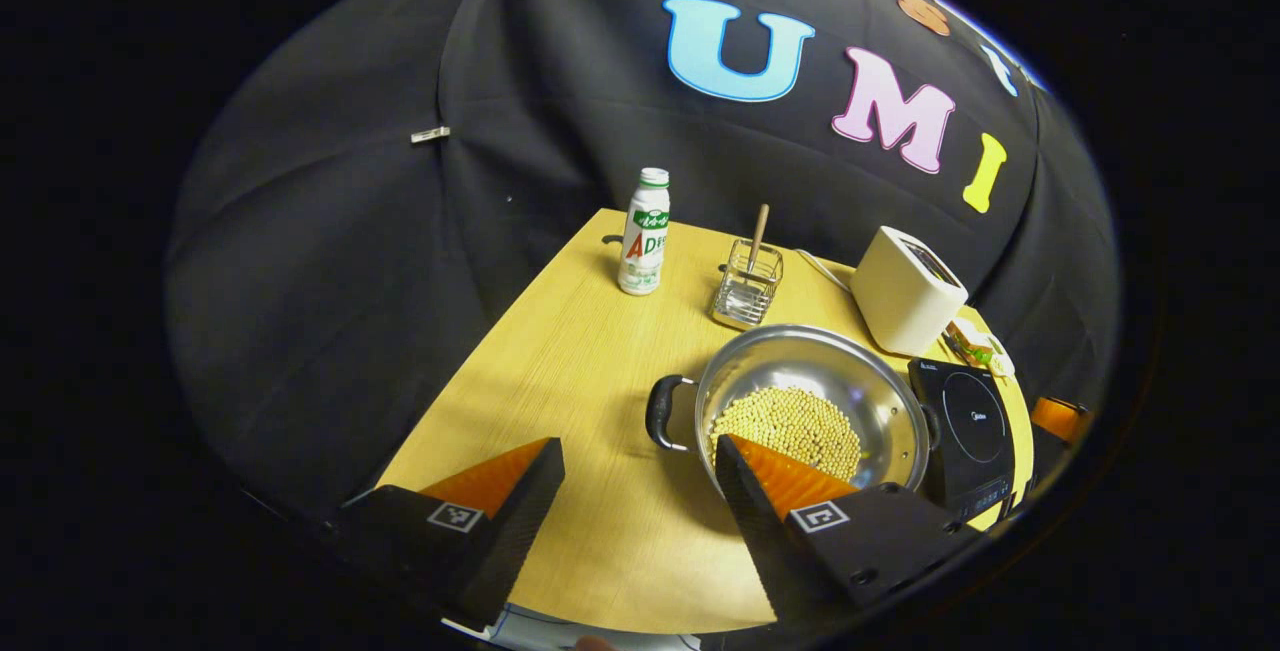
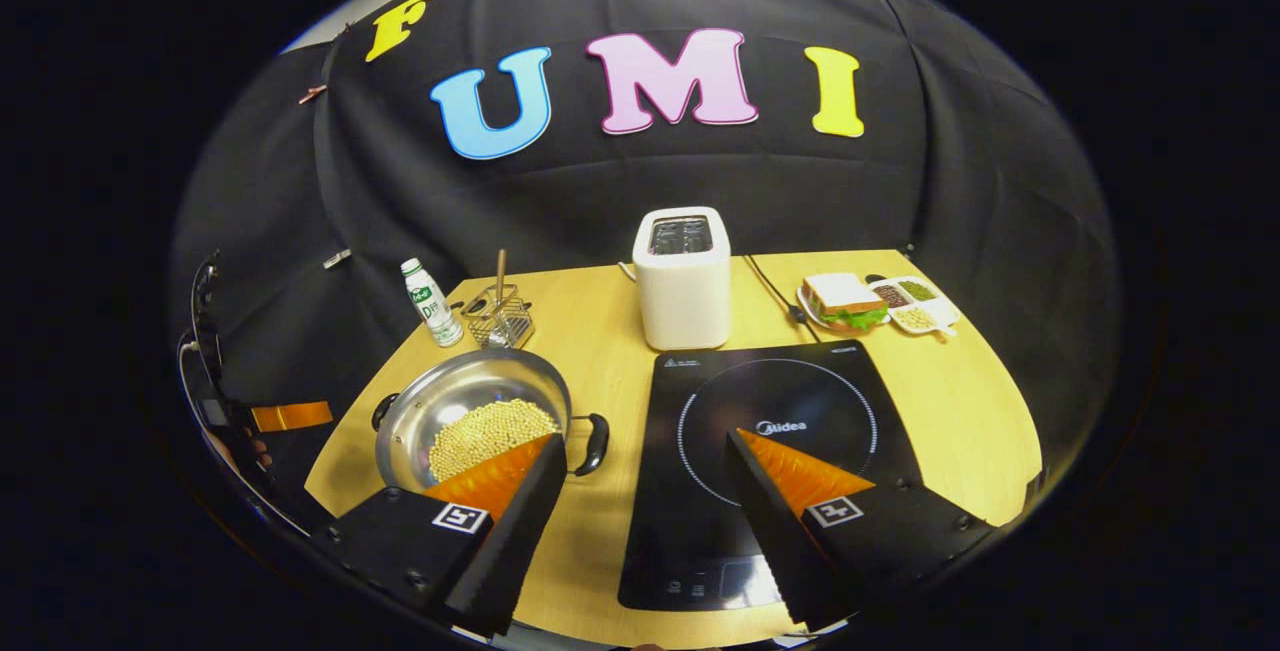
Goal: First push the handle of the pot to place it horizontally, then grasp the pot with both hands and set it on the induction cooktop.
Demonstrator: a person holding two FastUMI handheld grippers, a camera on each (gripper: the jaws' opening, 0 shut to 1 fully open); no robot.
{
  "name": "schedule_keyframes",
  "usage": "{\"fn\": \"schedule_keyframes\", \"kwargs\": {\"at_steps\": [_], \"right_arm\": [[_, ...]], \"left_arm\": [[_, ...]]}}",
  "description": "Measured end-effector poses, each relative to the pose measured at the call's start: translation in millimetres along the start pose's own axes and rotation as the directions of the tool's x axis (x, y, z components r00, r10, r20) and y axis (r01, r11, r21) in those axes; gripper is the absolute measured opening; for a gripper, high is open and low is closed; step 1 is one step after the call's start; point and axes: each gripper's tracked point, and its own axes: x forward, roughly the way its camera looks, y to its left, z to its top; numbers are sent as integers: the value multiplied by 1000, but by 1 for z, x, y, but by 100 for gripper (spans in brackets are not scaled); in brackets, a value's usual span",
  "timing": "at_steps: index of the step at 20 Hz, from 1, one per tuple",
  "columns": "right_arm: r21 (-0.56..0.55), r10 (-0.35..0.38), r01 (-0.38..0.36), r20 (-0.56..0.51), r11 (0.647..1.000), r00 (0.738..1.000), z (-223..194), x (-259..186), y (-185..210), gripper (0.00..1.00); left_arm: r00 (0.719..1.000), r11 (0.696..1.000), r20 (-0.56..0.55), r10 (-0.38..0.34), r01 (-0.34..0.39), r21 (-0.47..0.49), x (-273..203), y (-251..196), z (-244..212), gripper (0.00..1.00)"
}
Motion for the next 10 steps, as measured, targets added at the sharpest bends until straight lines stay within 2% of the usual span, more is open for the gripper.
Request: {"fn": "schedule_keyframes", "kwargs": {"at_steps": [4,10], "right_arm": [[27,36,-33,-96,999,995,-18,34,24,99],[42,84,-77,-196,996,977,-39,77,49,100]], "left_arm": [[1000,998,-4,-28,28,57,22,-8,8,96],[994,991,-20,-106,107,82,60,-29,14,95]]}}
